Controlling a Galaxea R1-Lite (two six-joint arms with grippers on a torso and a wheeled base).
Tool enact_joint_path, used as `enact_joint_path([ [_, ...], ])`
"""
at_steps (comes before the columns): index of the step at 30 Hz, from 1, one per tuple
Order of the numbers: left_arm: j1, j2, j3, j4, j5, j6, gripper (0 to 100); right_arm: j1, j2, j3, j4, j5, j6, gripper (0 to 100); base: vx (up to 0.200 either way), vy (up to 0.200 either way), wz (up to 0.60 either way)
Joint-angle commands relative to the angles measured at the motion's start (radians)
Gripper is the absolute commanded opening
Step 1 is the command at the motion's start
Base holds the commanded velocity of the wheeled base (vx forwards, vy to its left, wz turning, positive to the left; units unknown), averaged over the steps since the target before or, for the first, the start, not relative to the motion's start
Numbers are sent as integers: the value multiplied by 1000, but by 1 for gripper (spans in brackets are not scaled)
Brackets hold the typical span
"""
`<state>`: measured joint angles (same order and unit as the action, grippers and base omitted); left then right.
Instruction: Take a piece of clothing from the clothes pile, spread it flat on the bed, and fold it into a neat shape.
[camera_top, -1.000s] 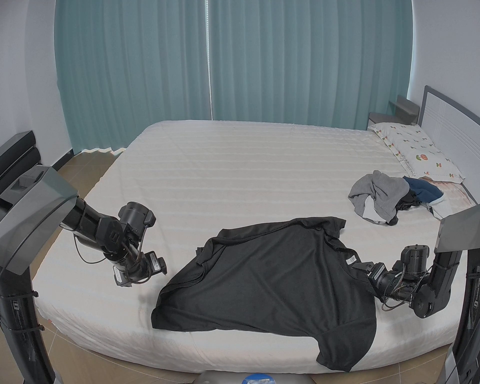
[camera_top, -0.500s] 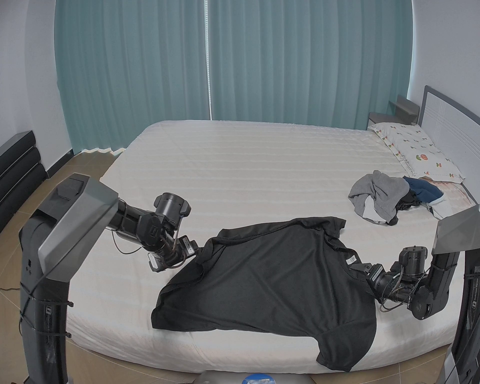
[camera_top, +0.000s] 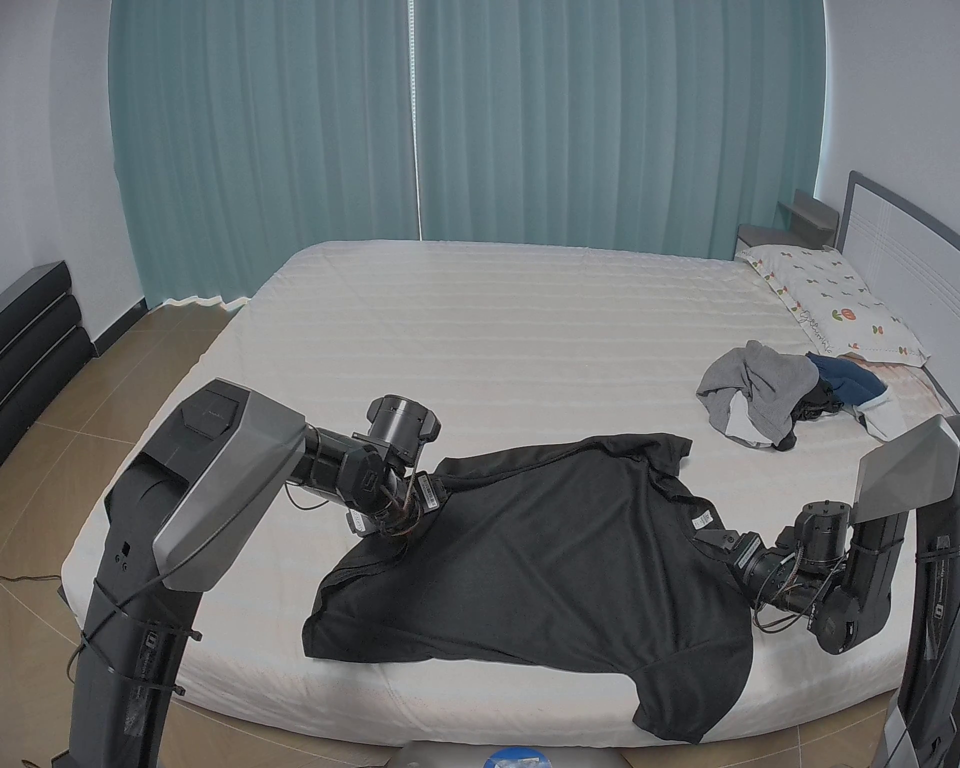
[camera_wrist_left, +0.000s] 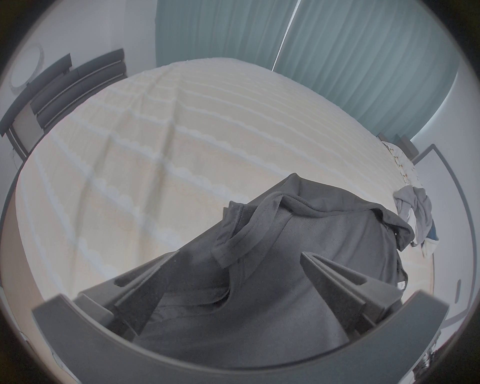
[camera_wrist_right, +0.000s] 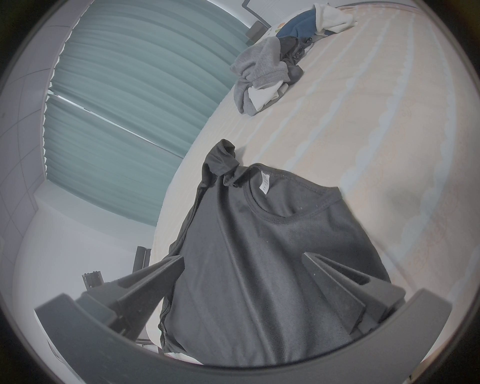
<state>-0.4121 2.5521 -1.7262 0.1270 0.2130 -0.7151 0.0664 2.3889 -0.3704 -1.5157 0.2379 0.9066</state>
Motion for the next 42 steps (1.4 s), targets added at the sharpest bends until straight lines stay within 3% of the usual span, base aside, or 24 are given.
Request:
enact_joint_path([
  [1, -16, 66, -61, -1, 40, 19, 100, 4, 24, 10, -6, -2, 0, 100, 0, 0, 0],
  [9, -17, 140, -177, 6, 98, 46, 100, 4, 26, 10, -6, -2, 0, 100, 0, 0, 0],
  [10, -17, 145, -185, 10, 109, 46, 0, 4, 26, 10, -6, -2, 0, 100, 0, 0, 0],
  [17, -5, 157, -191, 2, 124, 49, 0, 4, 26, 10, -6, -2, 0, 100, 0, 0, 0],
  [23, 44, 166, -274, -3, 177, 105, 0, 4, 26, 10, -6, -2, 0, 100, 0, 0, 0],
  [32, 118, 175, -274, -136, 184, 198, 0, 6, 26, 8, -6, -2, 2, 100, 0, 0, 0],
  [42, 187, 235, -274, -434, 212, 255, 0, 6, 27, 10, -6, -2, 0, 100, 0, 0, 0],
])
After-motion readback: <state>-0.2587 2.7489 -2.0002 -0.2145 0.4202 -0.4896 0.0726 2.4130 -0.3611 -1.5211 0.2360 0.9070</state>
